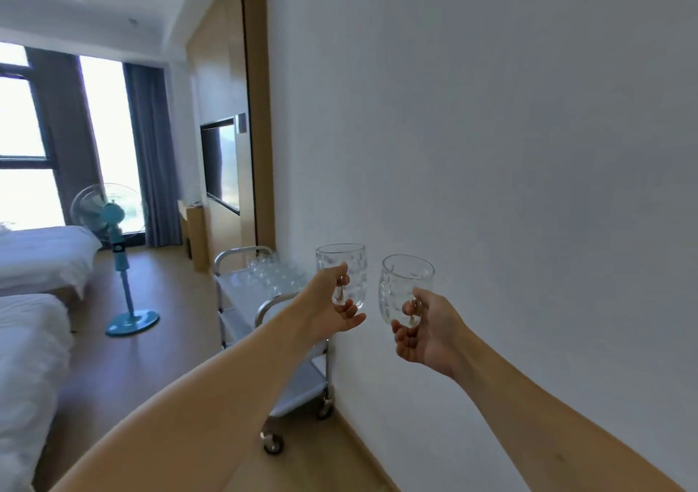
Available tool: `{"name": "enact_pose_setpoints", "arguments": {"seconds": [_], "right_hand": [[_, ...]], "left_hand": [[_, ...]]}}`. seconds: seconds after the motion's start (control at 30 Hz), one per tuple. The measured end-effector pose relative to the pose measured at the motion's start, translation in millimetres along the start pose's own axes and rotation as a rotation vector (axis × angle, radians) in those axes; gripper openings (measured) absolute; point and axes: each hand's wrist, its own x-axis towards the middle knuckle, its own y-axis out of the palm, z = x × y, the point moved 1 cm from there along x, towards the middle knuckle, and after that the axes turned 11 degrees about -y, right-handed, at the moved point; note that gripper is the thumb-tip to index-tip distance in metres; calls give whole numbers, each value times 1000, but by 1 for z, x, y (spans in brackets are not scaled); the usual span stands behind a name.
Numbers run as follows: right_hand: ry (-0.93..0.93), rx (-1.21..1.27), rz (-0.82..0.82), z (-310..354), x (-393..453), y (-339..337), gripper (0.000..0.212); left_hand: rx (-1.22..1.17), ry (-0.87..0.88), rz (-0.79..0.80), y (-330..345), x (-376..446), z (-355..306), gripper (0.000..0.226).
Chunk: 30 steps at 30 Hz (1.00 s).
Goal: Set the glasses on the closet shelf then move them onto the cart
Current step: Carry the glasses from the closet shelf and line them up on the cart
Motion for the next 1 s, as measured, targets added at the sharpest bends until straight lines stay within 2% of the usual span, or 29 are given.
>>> {"name": "enact_pose_setpoints", "arguments": {"seconds": [0.3,0.53,0.73,1.0], "right_hand": [[124,-36,241,-29,122,98,41],[217,-66,401,-55,212,154,39],[303,-98,461,-83,263,185,37],[355,-144,486,-122,313,224,29]], "left_hand": [[-95,95,-274,-88,41,-62,25],[-184,125,-418,-136,83,-102,23],[-208,122,-512,-171,115,-116,25],[-249,103,-558,-227,152,-129,25]]}}
